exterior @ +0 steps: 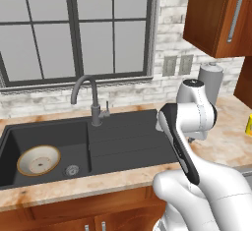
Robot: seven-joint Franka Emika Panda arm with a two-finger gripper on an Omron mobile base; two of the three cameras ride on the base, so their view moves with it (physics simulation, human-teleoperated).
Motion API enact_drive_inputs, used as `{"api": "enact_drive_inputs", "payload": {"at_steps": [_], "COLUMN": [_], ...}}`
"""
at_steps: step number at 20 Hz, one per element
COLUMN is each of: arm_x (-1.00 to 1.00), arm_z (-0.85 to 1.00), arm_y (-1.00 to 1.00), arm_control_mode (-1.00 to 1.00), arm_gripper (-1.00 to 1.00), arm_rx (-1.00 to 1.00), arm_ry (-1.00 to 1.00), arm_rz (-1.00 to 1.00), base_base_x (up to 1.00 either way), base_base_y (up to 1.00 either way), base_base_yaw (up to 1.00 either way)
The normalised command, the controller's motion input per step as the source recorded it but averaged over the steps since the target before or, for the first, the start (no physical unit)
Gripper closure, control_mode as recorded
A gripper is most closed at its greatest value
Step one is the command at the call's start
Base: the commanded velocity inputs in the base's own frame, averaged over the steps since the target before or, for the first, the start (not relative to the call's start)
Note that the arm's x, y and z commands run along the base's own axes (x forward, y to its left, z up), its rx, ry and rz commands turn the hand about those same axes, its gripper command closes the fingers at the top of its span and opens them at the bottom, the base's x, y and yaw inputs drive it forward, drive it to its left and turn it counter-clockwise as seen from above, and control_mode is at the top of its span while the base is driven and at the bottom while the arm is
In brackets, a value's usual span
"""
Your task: Remove the orange and orange from the sink. Then move the bowl and cup from the counter to the sink for washing.
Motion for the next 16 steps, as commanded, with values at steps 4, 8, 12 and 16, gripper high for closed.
{"api": "enact_drive_inputs", "payload": {"at_steps": [4,8,12,16], "arm_x": [0.0,0.0,0.0,0.0], "arm_z": [0.0,0.0,0.0,0.0], "arm_y": [0.0,0.0,0.0,0.0], "arm_control_mode": [1.0,1.0,1.0,1.0], "arm_gripper": [-1.0,-1.0,-1.0,-1.0], "arm_rx": [0.0,0.0,0.0,0.0], "arm_ry": [0.0,0.0,0.0,0.0], "arm_rz": [0.0,0.0,0.0,0.0], "base_base_x": [0.0,0.0,0.0,0.0], "base_base_y": [0.0,0.0,0.0,0.0], "base_base_yaw": [0.0,0.0,0.0,0.0]}}
